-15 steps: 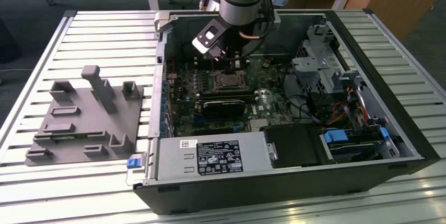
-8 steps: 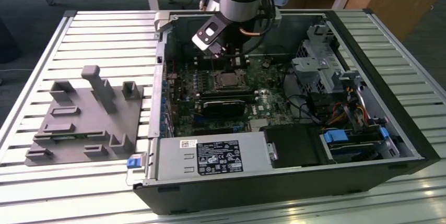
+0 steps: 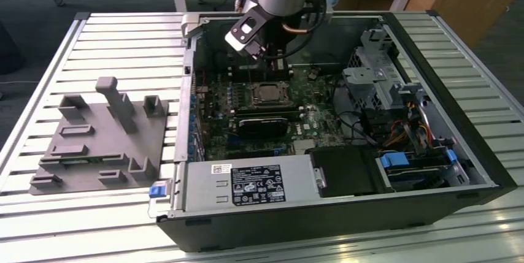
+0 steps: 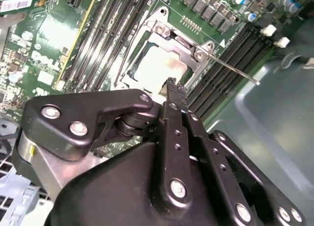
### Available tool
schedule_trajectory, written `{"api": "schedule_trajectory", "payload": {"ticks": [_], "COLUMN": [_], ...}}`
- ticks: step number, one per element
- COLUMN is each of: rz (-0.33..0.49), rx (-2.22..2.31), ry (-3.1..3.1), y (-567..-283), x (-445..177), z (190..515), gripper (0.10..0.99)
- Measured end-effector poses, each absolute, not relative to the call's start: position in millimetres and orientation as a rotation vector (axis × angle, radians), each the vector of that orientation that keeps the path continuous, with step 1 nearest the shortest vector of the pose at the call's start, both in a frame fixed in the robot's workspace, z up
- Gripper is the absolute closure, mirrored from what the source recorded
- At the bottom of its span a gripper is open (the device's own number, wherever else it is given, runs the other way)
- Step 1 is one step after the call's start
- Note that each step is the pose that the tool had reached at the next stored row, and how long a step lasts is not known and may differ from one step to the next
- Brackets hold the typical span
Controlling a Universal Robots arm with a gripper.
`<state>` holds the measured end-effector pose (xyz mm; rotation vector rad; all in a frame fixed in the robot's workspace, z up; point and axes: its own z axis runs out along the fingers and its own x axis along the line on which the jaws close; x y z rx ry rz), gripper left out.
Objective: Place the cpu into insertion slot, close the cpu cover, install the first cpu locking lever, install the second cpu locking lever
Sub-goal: 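Install the first cpu locking lever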
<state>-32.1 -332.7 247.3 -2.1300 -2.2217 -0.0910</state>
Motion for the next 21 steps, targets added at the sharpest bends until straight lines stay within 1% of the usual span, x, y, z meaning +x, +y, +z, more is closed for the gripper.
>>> {"api": "schedule_trajectory", "payload": {"ticks": [6,21], "rz": [-0.094,-0.083], "rx": [-2.131,-1.864], "ry": [-2.224,-2.444], "y": [-332.7,-332.7], "x": [-32.3,-32.3], "z": [258.9,258.8], "gripper": [0.98,0.98]}}
